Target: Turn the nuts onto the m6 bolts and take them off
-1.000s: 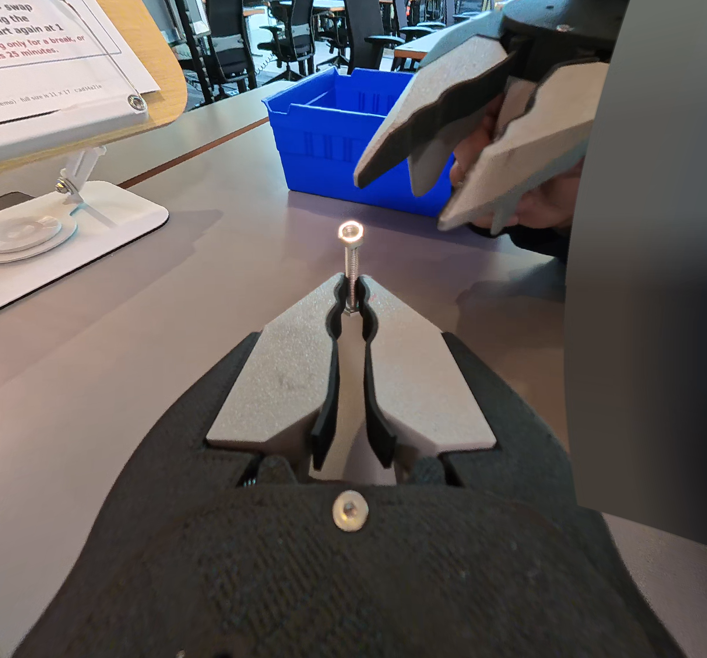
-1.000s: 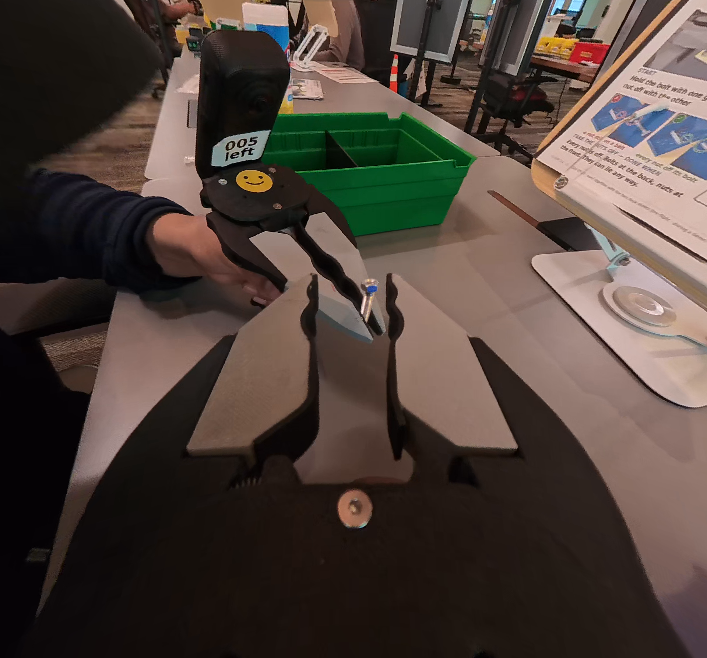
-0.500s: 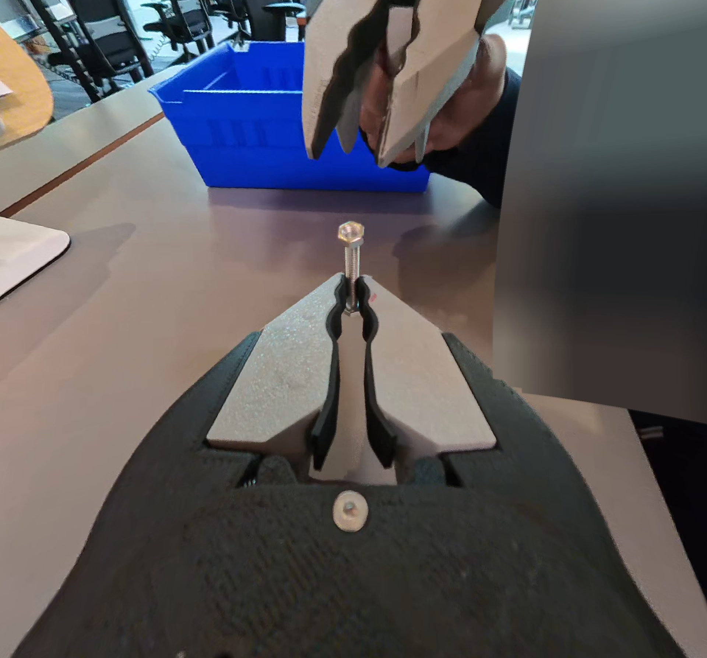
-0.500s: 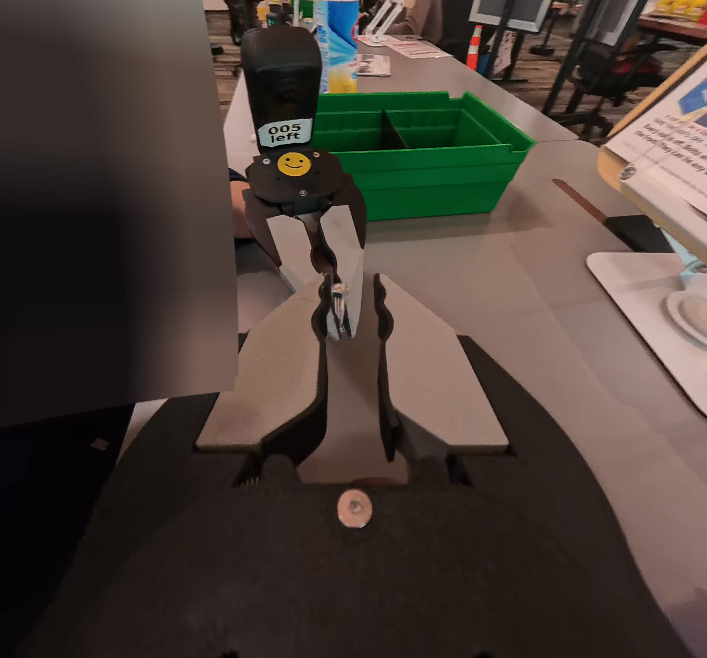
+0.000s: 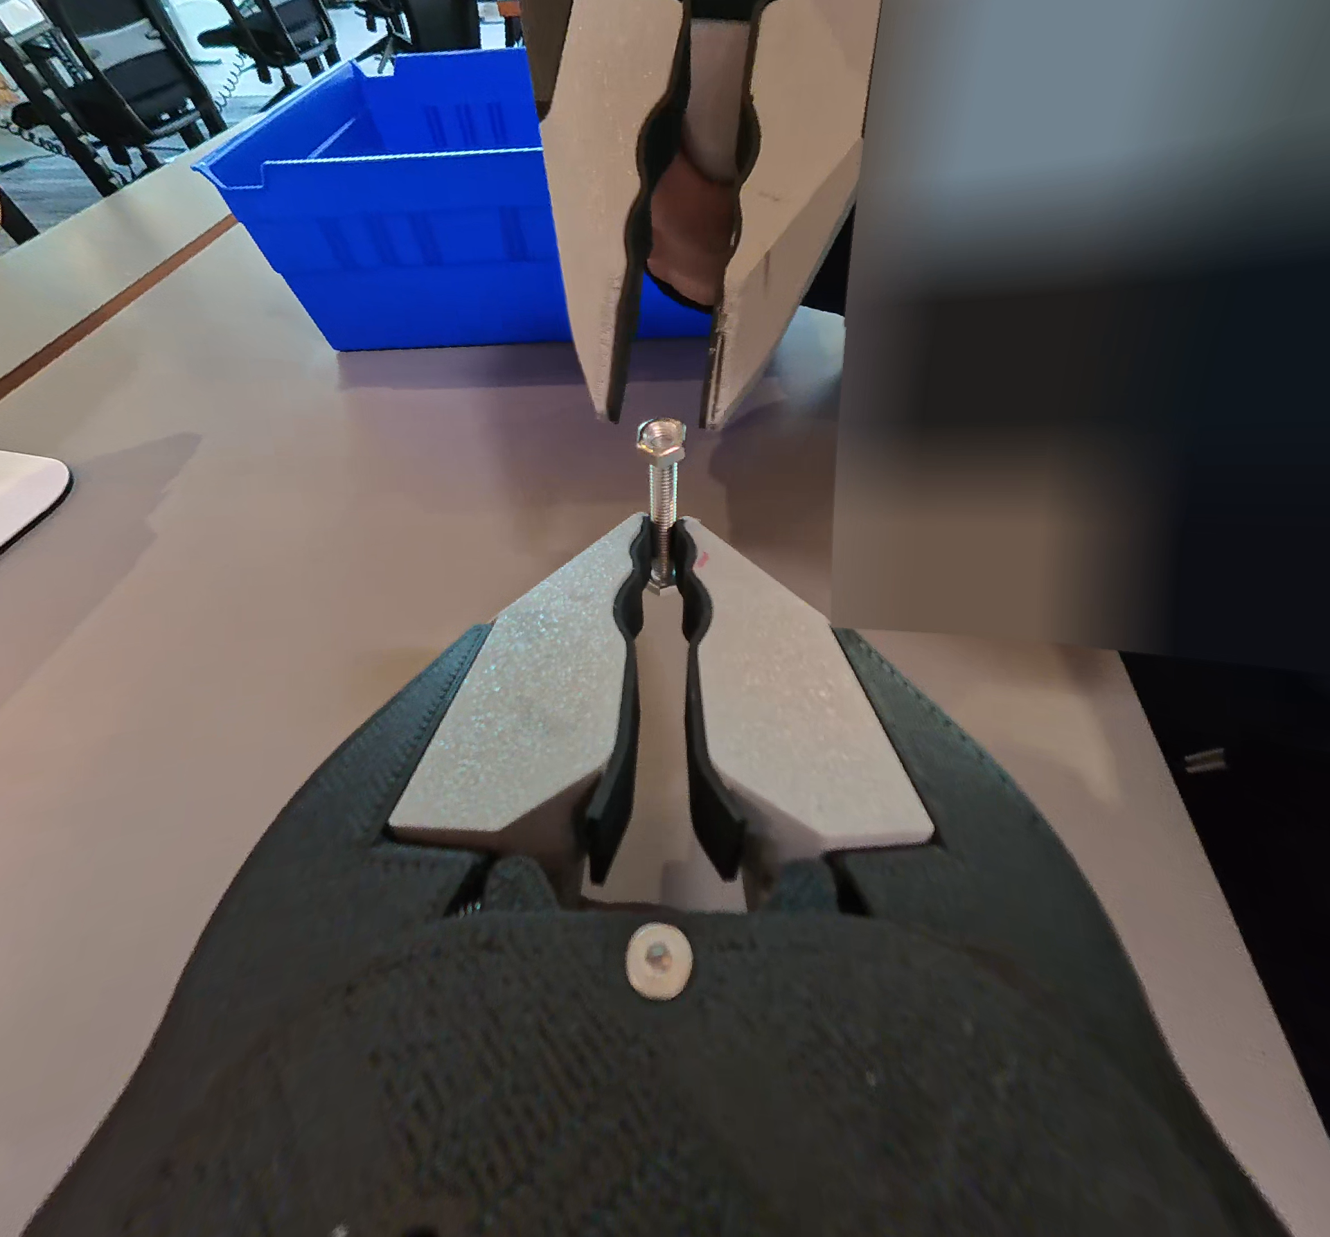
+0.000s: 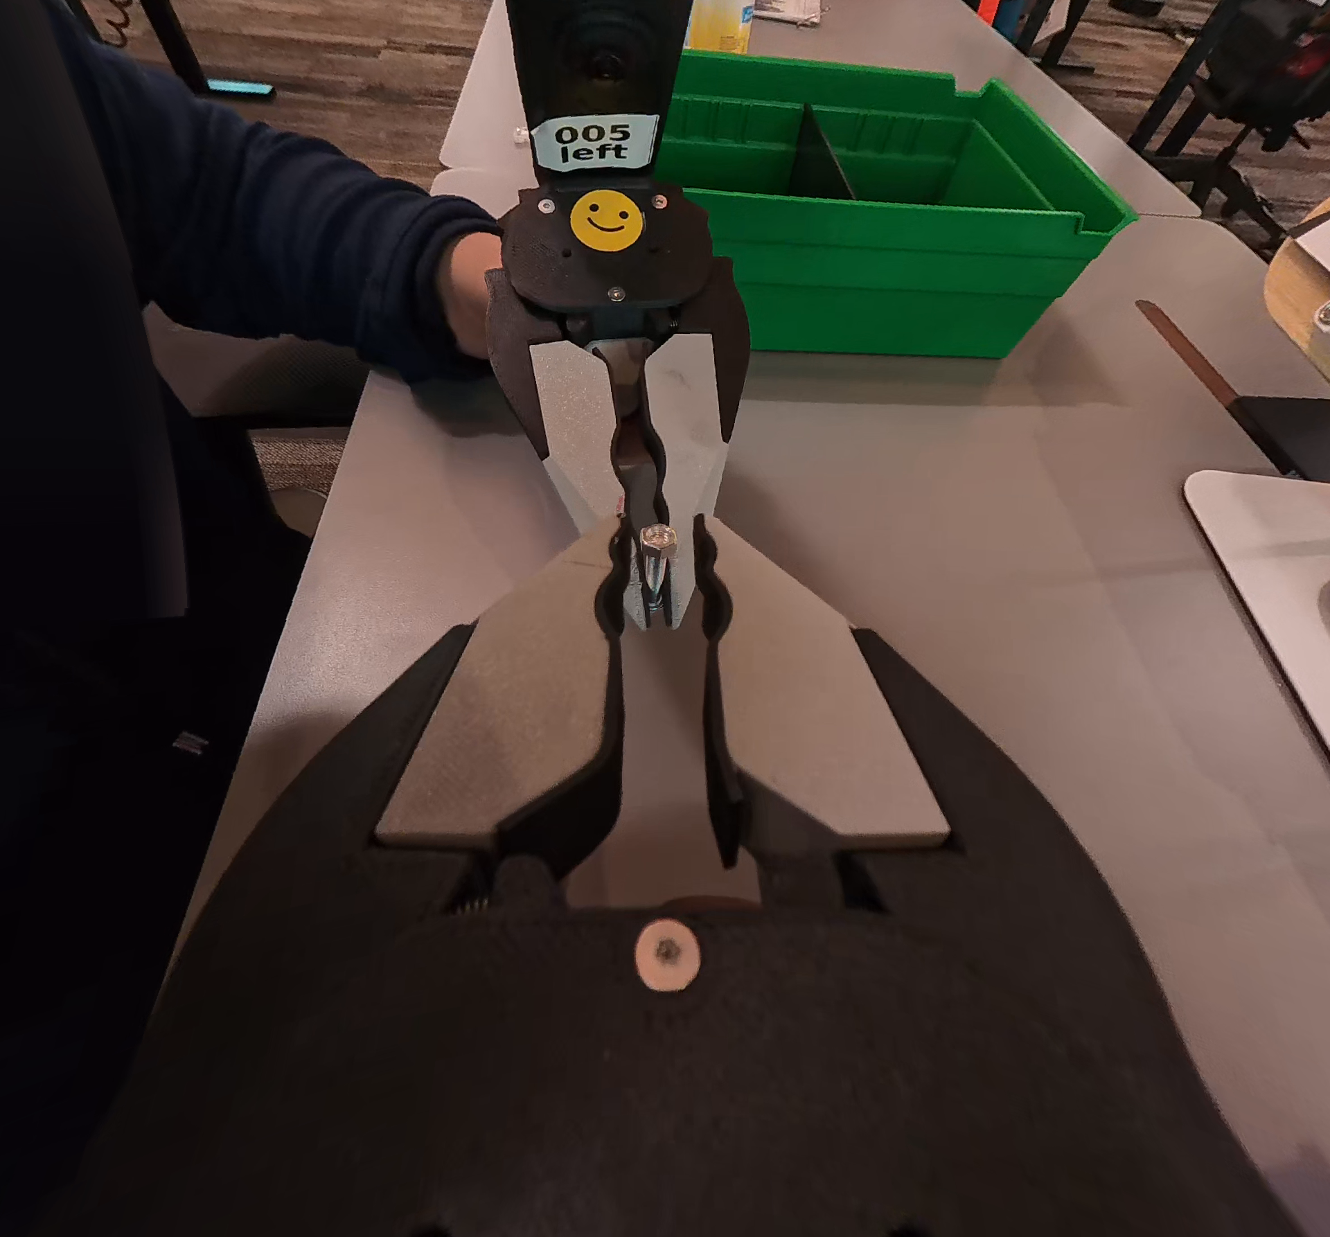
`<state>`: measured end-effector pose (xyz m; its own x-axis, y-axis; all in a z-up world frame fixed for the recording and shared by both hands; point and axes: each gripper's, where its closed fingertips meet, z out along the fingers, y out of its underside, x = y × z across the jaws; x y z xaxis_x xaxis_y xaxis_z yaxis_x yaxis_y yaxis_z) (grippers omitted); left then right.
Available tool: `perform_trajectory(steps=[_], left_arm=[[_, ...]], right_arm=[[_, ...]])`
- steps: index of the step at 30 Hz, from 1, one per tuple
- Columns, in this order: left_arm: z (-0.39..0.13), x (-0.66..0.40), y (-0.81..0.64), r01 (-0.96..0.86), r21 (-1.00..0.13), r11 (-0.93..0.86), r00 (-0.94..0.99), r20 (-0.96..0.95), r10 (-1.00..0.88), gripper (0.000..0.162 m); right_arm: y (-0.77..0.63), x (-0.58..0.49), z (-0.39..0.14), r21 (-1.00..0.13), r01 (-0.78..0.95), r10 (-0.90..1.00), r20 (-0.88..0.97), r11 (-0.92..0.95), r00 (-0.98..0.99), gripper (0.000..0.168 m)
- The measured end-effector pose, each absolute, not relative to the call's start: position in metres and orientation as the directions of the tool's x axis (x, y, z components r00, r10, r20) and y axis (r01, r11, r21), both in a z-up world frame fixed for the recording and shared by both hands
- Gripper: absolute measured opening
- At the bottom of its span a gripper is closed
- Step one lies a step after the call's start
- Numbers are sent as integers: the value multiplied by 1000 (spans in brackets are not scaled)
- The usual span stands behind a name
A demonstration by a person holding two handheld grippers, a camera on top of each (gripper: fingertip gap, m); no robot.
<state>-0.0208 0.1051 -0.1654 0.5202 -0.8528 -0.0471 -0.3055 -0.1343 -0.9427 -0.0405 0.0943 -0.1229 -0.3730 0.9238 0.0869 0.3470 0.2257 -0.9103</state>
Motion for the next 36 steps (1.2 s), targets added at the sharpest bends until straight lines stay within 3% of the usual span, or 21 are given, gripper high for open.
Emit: perform_trajectory(steps=[19,36], left_arm=[[-162,-20,104,-299,-945,-133,519,-44,-853,3],[-133,-21,103,-144,-986,-86,532,-4,-847,3]], right_arm=[[92,-41,-126,-905,349,919,99,242,-381,7],[92,-44,-98,-965,190,927,104,181,-360,6]])
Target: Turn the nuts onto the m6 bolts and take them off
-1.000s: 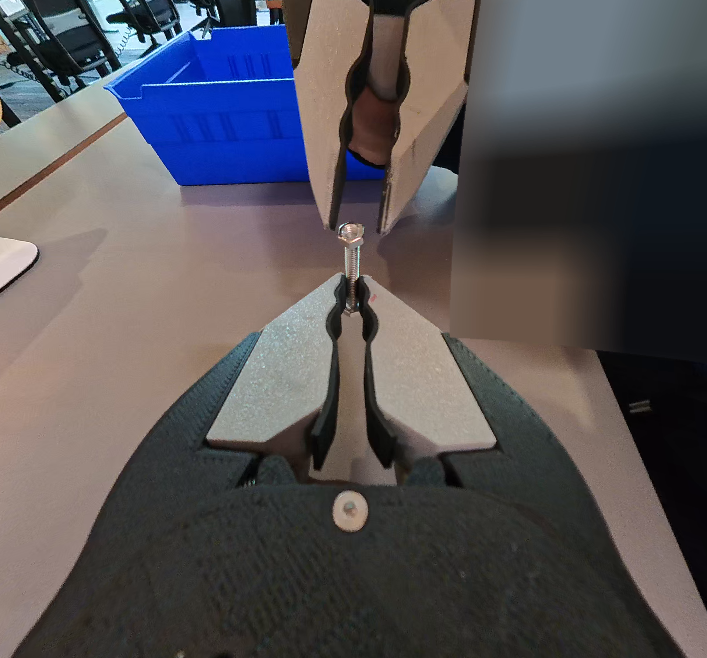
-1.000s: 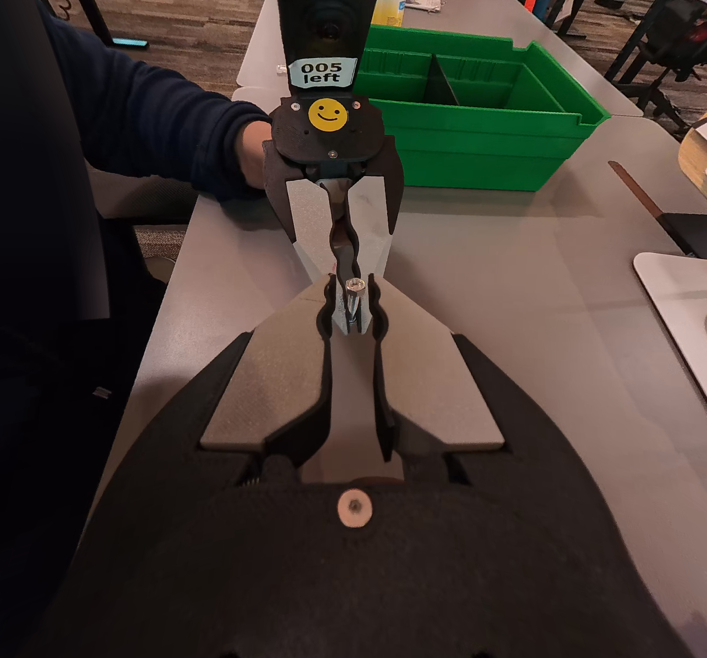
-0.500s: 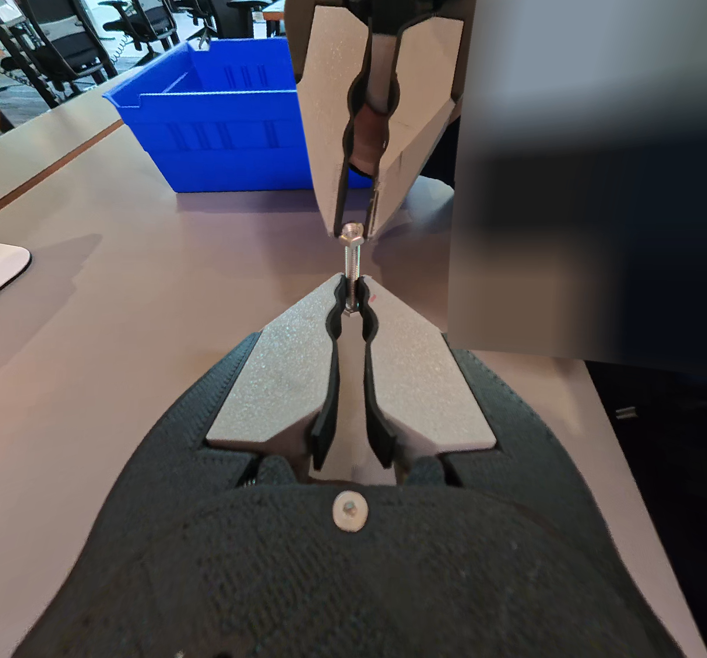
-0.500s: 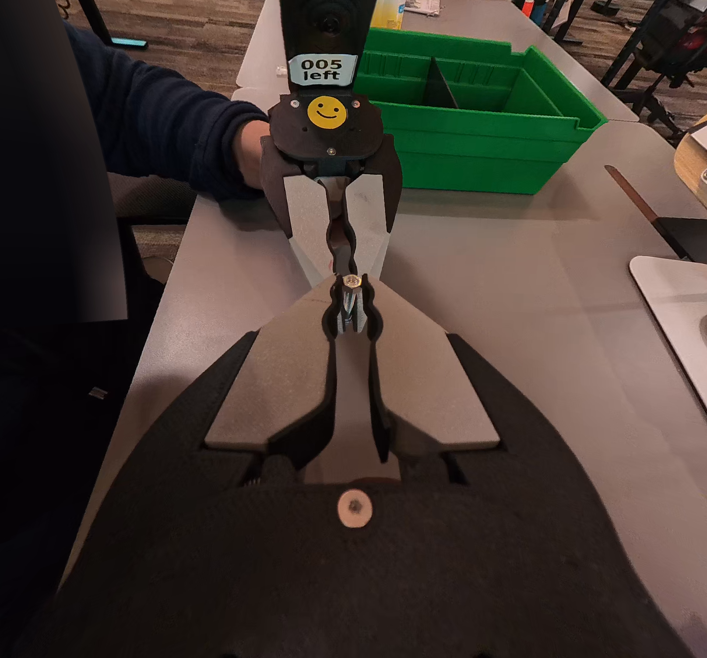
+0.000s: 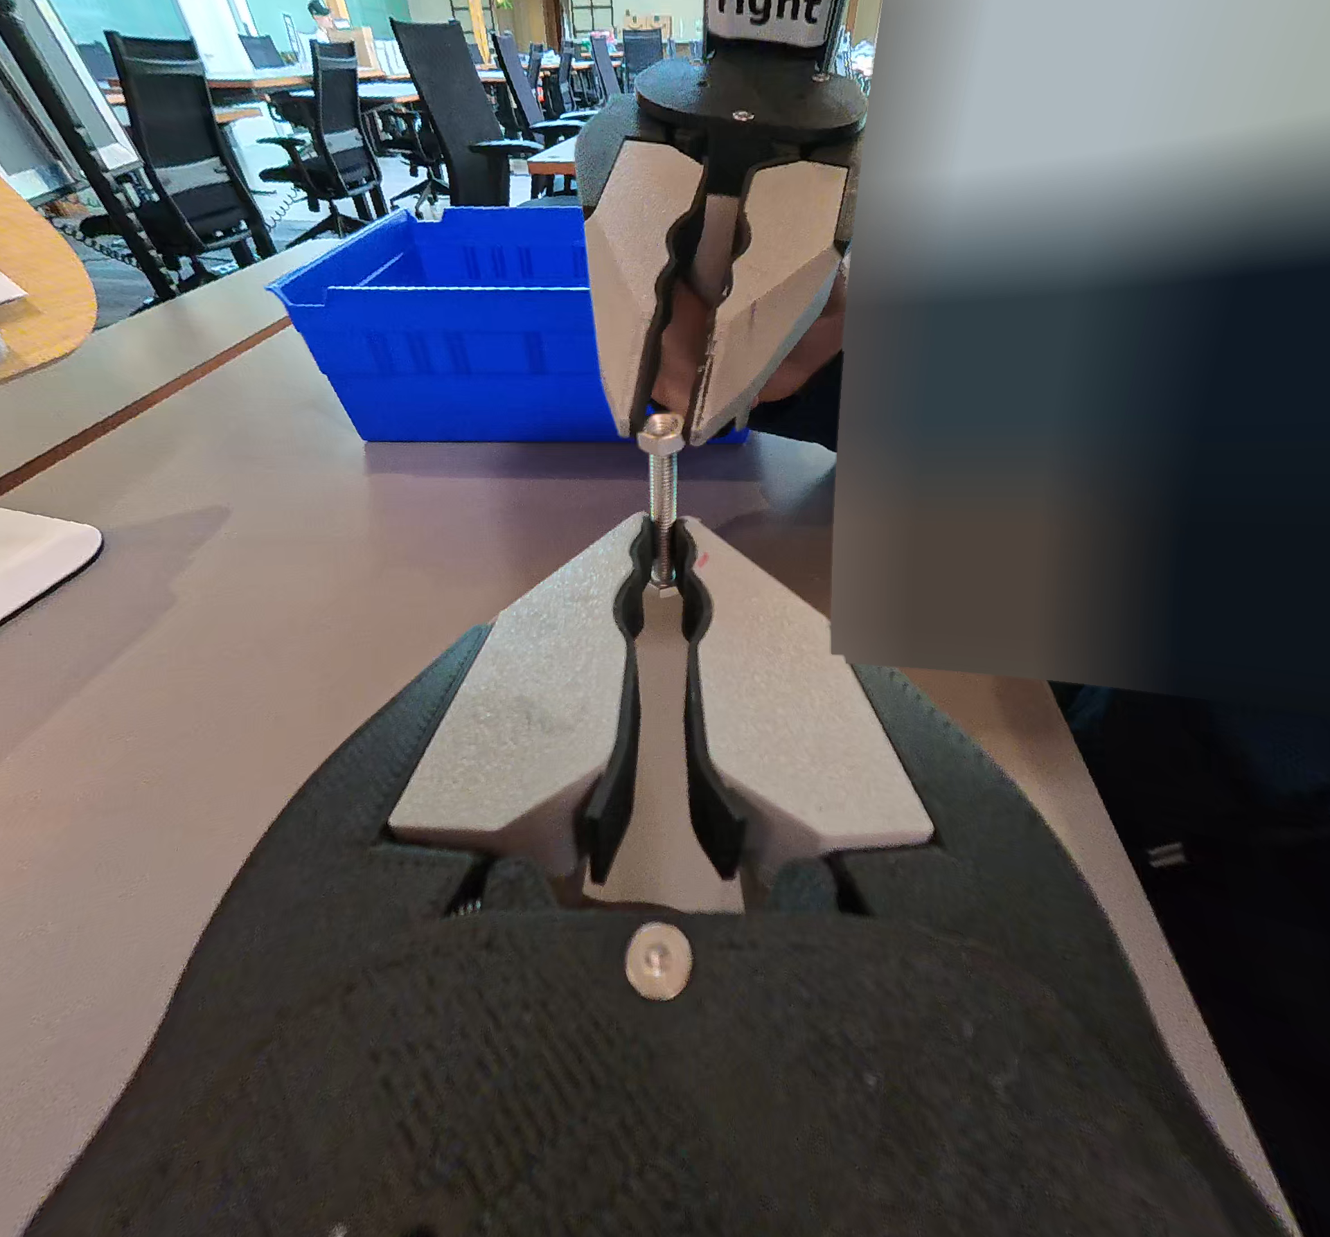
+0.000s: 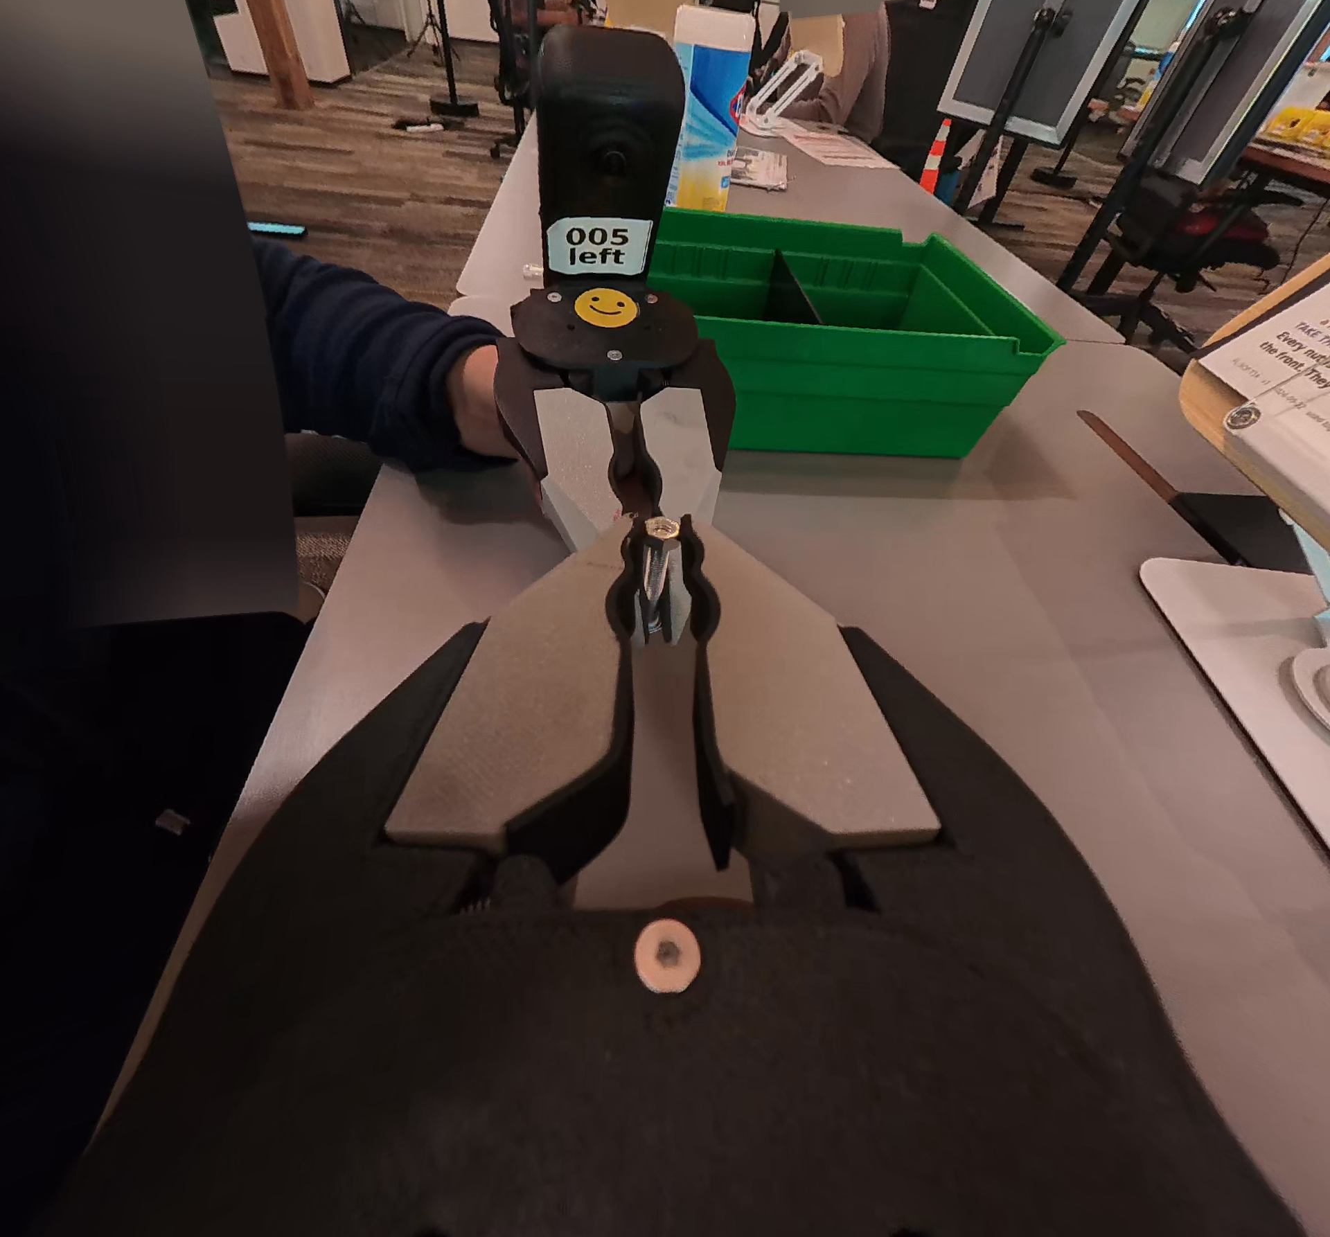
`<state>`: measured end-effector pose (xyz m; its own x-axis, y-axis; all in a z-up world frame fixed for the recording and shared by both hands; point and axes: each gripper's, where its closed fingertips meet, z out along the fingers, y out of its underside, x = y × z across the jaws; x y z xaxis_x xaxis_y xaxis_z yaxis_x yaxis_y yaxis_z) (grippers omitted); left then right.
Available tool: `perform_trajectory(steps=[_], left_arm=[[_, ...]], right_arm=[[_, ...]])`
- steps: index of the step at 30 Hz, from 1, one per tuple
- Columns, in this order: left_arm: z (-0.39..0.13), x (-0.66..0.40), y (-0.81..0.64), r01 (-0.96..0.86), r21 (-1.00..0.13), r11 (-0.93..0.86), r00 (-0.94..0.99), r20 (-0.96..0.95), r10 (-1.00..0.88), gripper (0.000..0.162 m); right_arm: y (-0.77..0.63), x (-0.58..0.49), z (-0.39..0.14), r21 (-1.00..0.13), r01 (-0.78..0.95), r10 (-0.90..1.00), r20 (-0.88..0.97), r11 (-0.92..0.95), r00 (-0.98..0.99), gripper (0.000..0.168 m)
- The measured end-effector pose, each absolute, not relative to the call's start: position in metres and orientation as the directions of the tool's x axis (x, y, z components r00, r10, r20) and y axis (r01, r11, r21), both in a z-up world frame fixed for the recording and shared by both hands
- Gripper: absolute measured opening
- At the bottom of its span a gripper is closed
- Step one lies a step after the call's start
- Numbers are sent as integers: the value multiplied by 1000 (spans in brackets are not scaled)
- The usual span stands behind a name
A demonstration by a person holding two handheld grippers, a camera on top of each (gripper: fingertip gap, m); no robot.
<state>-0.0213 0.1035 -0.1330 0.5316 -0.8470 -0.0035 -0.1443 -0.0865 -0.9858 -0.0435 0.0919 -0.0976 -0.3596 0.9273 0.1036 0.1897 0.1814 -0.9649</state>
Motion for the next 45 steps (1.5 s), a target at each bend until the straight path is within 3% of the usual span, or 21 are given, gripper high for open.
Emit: perform_trajectory(steps=[20,36,45], left_arm=[[-138,-27,114,-182,-981,-71,602,-54,-797,3],[-121,-22,106,-100,-995,-1,577,-57,-815,3],[-122,-29,116,-121,-993,4,645,-82,-760,3]], right_arm=[[101,-47,-102,-962,199,940,117,188,-320,6],[91,-45,-86,-988,54,926,117,146,-359,6],[100,-49,-87,-986,64,948,127,152,-293,6]])
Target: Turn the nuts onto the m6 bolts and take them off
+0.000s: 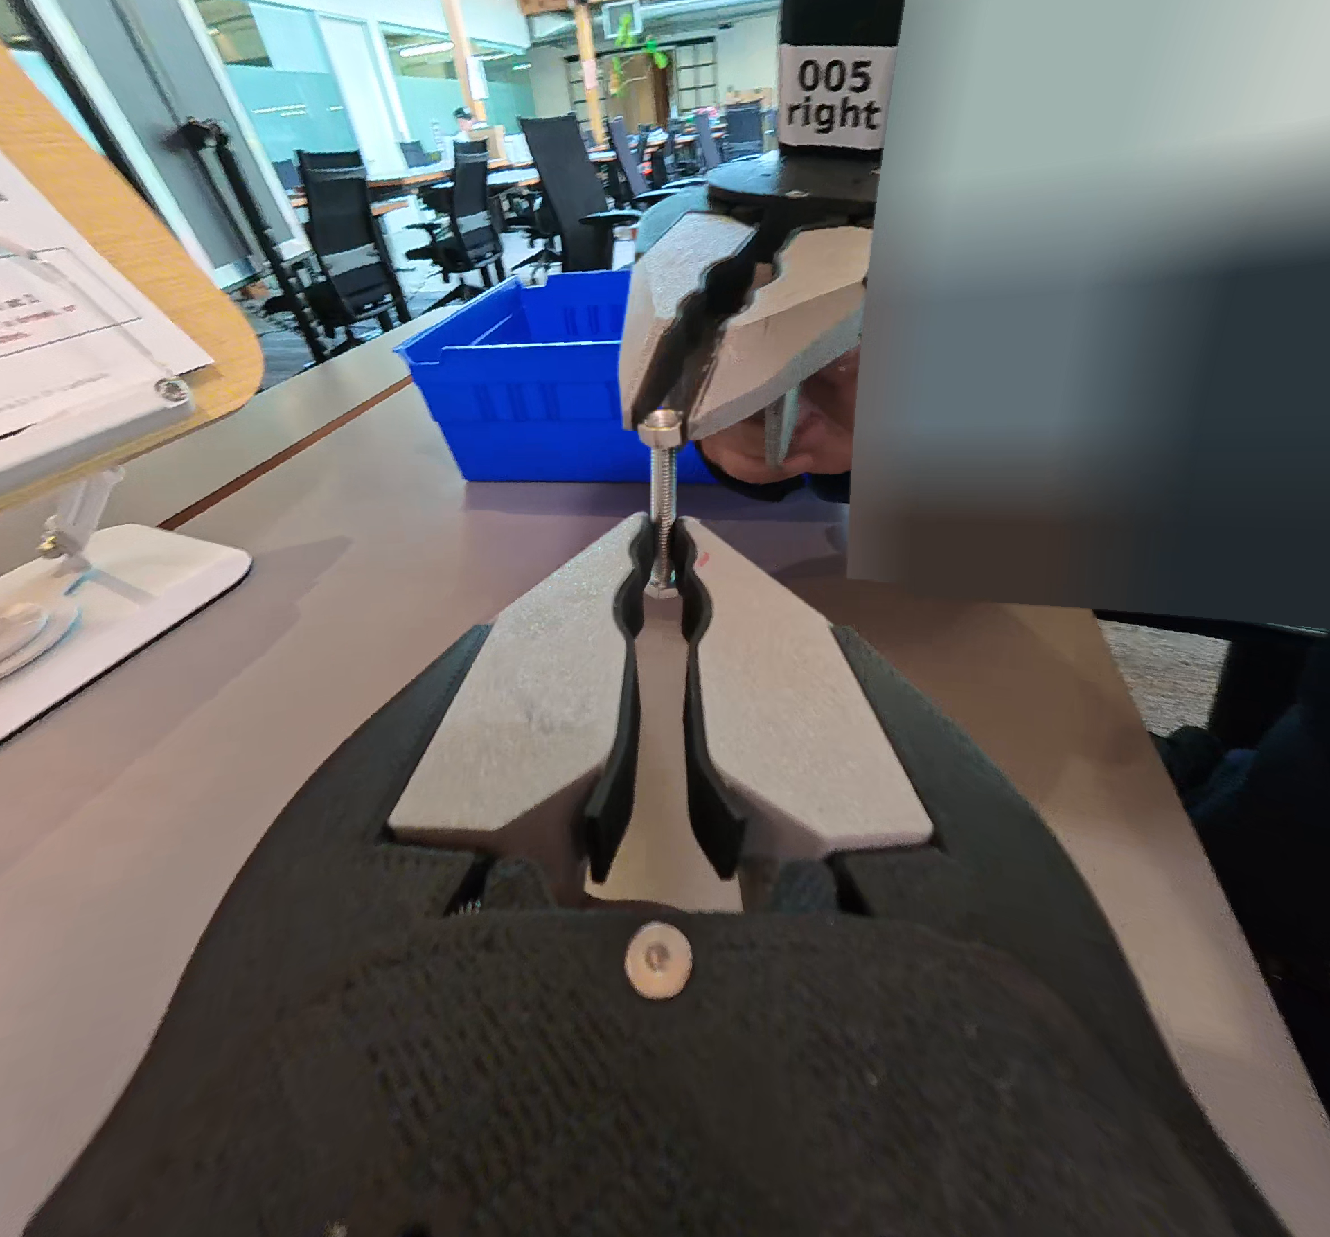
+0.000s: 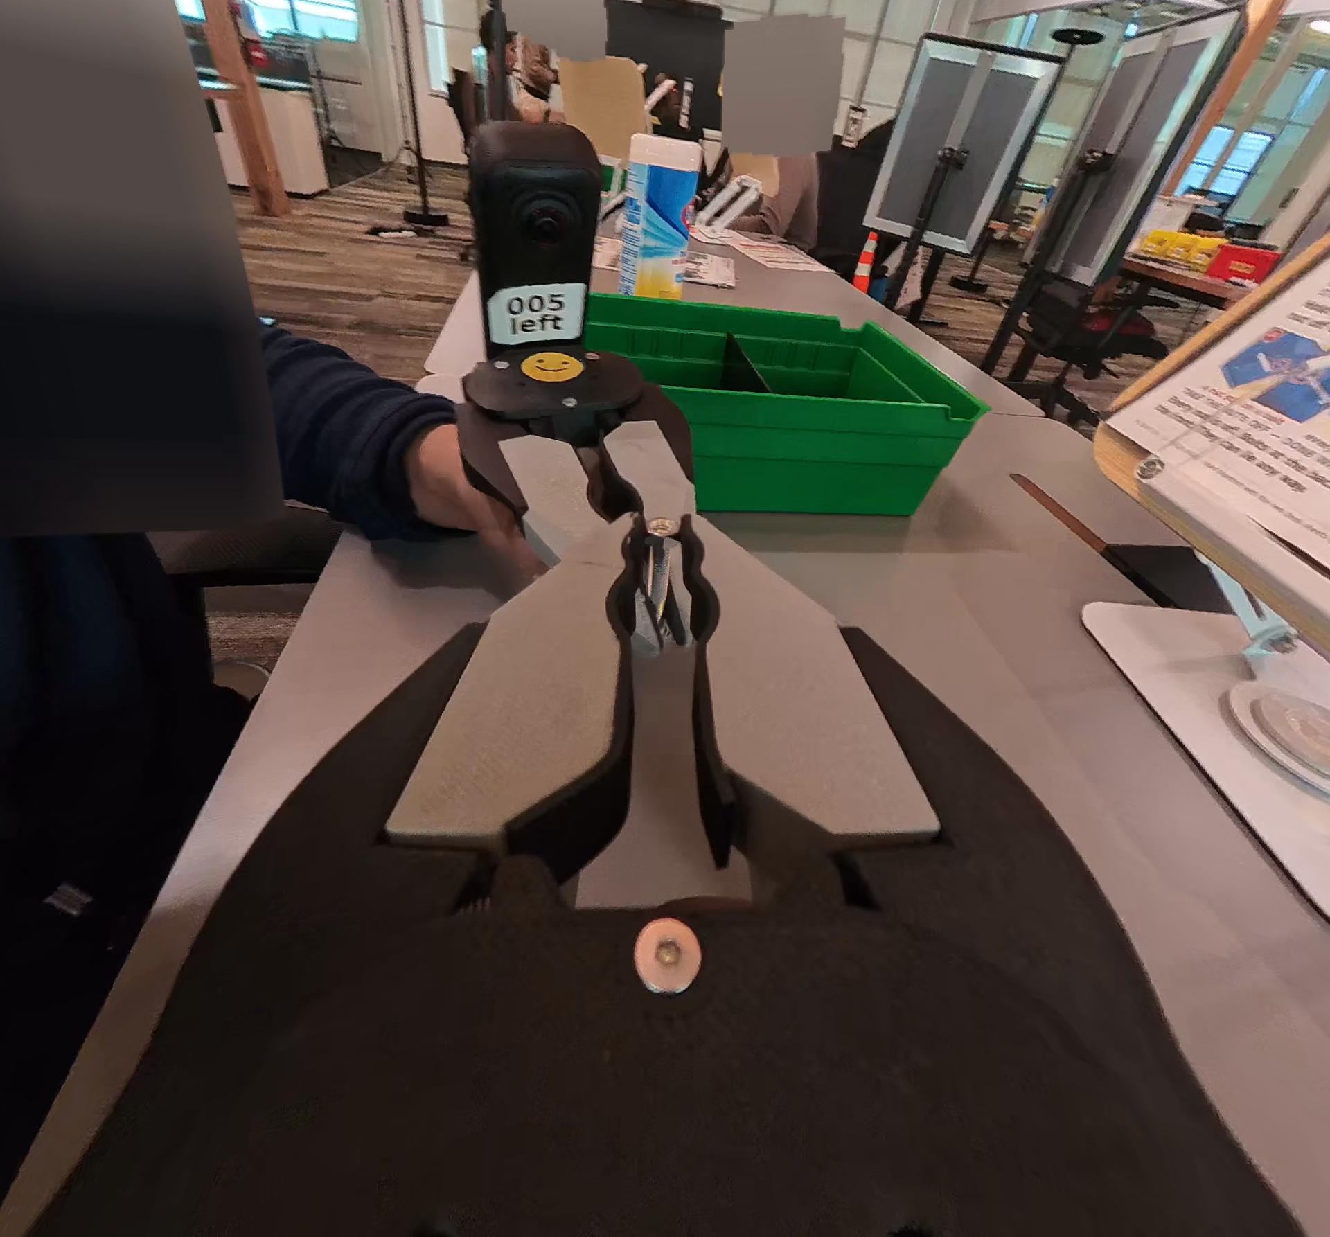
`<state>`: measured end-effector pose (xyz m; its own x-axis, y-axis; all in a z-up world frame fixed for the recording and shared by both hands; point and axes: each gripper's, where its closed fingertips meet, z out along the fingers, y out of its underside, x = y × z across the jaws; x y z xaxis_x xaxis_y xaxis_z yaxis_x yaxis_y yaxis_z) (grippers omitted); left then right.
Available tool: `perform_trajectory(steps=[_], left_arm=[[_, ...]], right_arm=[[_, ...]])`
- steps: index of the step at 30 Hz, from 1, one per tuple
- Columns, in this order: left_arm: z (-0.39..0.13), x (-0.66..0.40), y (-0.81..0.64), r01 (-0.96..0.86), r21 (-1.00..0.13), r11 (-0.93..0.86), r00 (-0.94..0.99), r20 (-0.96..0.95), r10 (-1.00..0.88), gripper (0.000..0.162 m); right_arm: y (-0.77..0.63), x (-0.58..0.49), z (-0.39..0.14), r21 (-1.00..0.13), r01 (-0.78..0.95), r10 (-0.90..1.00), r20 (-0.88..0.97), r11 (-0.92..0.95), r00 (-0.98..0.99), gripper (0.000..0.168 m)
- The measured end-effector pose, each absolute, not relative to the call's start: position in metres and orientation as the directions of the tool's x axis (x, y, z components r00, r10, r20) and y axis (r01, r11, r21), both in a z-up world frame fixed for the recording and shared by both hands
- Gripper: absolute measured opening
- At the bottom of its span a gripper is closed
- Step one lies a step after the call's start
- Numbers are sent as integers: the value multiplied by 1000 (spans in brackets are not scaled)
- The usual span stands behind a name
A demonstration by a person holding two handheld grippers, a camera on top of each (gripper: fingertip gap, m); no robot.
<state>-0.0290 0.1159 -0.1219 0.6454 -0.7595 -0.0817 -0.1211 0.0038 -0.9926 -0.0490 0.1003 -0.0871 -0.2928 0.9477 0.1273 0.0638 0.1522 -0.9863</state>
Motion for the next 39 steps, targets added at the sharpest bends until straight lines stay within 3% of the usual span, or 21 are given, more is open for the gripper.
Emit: perform_trajectory(steps=[17,24,29,34,39], left_arm=[[-156,-57,149,-191,-969,-158,824,-71,-562,3],[-157,-54,147,-206,-966,-154,803,-78,-590,3],[-155,-45,137,-224,-968,-115,726,-87,-682,3],[-150,-25,109,-197,-977,-84,532,-34,-846,3],[-154,-21,103,-246,-968,-38,491,-91,-866,3]], right_arm=[[138,-73,-119,-992,114,995,-49,-59,91,6],[138,-66,-108,-996,57,997,-75,-76,10,22],[133,-48,-99,-997,52,990,-61,-55,-124,20],[116,-37,-102,-997,82,972,-23,-4,-232,16],[96,-32,-104,-995,99,939,-36,-3,-341,17]])
